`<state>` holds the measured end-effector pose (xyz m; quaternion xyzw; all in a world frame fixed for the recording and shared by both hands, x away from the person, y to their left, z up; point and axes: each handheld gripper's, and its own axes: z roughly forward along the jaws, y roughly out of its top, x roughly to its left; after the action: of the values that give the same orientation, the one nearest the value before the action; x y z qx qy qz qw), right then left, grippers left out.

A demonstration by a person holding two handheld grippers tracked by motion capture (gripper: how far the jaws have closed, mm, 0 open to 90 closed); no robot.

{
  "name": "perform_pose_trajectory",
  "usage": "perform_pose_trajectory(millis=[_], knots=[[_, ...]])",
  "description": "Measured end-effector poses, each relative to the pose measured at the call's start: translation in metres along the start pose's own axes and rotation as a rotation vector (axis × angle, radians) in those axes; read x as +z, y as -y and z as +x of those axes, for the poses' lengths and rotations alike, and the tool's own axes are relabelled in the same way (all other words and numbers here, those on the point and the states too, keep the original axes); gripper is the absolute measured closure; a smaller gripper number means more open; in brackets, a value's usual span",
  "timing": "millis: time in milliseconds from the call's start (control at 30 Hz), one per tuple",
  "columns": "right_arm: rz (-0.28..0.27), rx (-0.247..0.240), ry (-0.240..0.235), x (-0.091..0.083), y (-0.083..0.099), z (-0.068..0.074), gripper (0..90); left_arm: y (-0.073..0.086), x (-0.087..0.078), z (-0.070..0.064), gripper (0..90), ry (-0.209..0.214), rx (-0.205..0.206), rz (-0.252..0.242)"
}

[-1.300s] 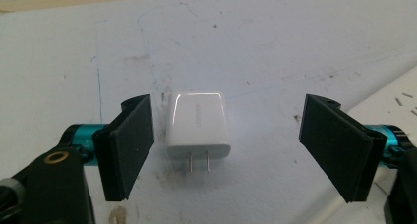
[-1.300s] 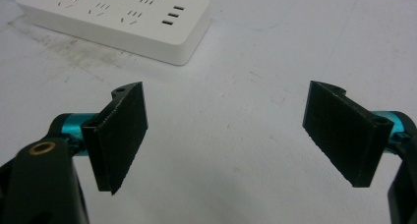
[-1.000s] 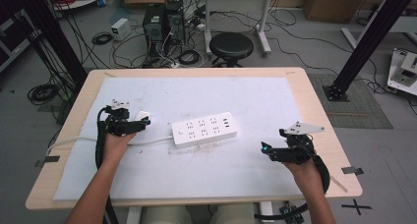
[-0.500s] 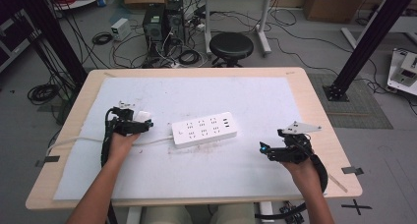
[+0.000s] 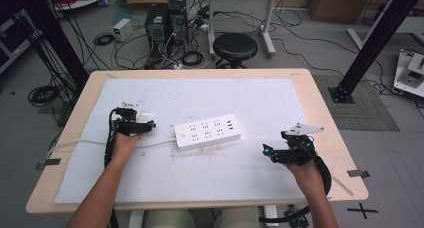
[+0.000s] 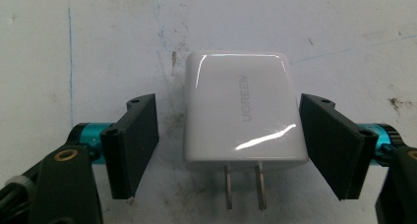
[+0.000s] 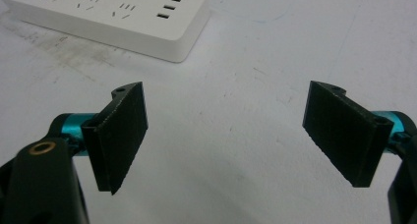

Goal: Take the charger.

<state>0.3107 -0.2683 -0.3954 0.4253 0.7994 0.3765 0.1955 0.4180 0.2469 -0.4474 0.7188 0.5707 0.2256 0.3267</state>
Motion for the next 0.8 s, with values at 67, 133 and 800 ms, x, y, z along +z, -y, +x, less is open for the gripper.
perform_pose_trajectory(millis=[67, 133, 800], knots=[[0.000, 0.000, 0.001, 0.000, 0.000, 0.000, 17.3, 0.000, -0.001, 0.000, 29.6, -0.010, 0.010, 0.001], [0.000, -0.002, 0.001, 0.000, 0.001, 0.000, 17.3, 0.000, -0.001, 0.000, 30.4, -0.012, 0.007, 0.000], [0.012, -0.030, -0.016, -0.002, 0.000, -0.002, 17.4, -0.002, -0.026, -0.006, 42.6, -0.004, 0.033, -0.062]])
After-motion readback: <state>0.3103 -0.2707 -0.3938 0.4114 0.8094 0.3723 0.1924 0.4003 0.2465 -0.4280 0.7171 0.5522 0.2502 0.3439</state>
